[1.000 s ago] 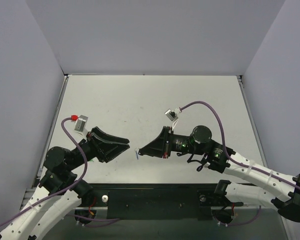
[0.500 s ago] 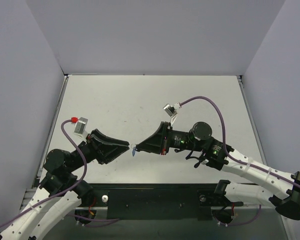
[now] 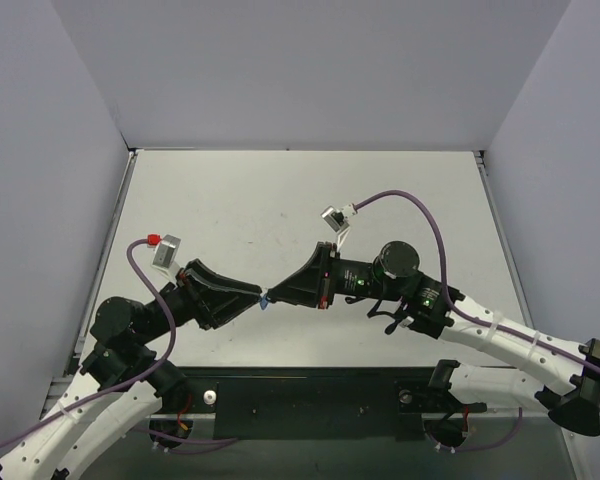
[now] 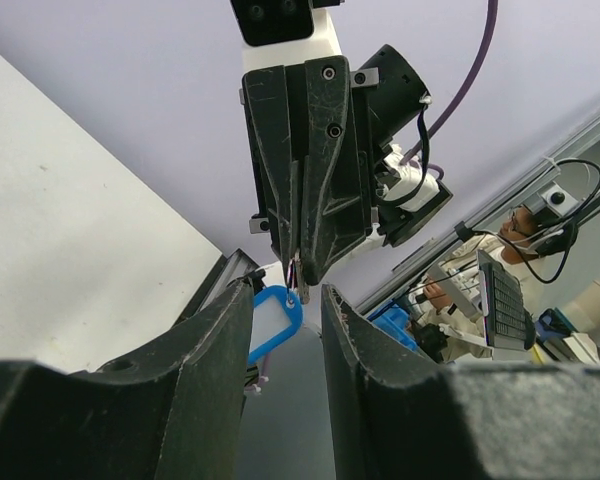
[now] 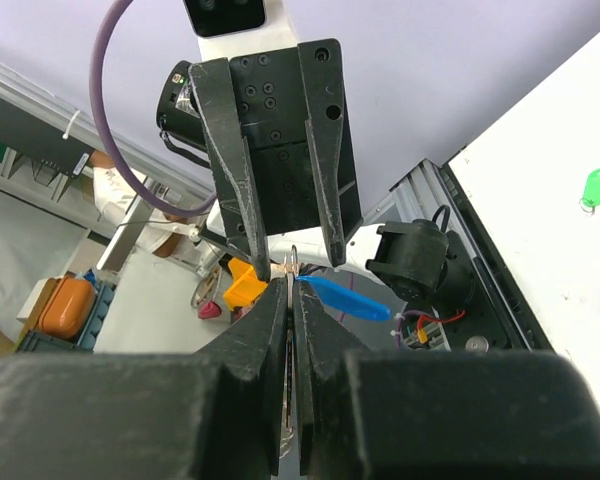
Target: Remove the keys from the keyring
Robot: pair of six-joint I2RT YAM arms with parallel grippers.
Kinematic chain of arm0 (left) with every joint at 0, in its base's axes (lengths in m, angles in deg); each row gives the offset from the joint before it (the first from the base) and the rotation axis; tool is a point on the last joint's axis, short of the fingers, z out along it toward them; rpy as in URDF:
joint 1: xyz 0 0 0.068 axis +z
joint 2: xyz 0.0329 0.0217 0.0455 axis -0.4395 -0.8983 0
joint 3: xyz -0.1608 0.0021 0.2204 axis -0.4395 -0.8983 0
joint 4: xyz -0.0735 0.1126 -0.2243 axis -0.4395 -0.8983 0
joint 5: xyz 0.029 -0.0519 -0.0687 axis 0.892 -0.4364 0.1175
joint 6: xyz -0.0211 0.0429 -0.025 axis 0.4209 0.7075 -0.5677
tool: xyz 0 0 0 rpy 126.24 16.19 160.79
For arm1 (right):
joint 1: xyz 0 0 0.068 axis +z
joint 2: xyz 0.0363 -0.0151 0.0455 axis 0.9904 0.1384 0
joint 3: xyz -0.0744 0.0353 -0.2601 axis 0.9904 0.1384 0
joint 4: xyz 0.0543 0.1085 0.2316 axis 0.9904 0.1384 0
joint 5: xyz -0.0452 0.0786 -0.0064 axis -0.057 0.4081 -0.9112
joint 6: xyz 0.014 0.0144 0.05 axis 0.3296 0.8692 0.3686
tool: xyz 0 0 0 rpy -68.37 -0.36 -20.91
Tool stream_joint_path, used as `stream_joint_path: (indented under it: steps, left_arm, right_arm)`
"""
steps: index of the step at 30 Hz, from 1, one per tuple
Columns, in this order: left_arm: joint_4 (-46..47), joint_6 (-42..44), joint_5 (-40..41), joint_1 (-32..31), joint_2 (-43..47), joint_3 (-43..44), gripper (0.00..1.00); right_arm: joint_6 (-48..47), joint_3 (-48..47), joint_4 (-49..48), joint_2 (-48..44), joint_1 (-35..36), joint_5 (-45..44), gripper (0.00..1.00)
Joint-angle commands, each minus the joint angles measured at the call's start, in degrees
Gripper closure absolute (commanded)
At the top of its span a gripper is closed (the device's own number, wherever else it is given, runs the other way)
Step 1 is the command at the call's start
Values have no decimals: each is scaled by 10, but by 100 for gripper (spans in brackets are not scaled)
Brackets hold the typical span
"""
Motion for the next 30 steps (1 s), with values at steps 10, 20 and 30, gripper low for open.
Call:
stream_joint_path:
  steps: [10,20,30]
  left_arm:
    - [38,9,39,-38,-19,4,66]
    - [3,50,93,-116,-45,25,100]
    - [-108,101,59,-143,-80,71,100]
  right_arm:
    - [-17,-30,-21,8,17,-3,100]
    - [-24,-35,-10,11,17,0,100]
    - [-65,-69,78,10,18,34,100]
